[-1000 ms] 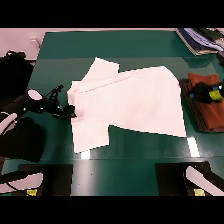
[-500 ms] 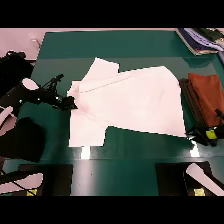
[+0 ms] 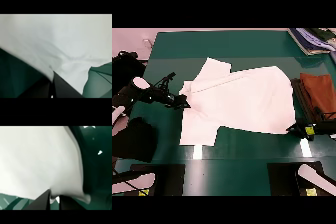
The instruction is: Fold the shirts.
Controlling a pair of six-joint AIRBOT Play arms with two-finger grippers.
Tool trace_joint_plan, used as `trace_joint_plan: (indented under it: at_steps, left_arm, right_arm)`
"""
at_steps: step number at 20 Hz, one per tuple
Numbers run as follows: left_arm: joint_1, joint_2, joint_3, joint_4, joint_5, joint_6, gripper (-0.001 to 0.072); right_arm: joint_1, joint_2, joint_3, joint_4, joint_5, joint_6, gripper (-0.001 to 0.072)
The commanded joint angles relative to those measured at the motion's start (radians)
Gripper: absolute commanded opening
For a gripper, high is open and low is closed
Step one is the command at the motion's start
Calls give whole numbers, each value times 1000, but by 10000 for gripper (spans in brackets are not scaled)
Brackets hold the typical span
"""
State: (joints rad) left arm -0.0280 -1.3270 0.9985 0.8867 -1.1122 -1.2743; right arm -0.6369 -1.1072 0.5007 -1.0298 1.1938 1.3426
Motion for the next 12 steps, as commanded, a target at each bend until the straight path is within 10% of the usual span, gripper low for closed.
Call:
trace_joint_plan:
  at_steps: [1, 12]
  left_arm:
    - [0, 5, 1, -12, -7, 0, 25]
    - [0, 508, 586, -3, 59, -64, 25]
  right_arm:
    - [77, 63, -1, 17, -150, 0, 18]
    - [93, 451, 814, 15, 61, 0, 17]
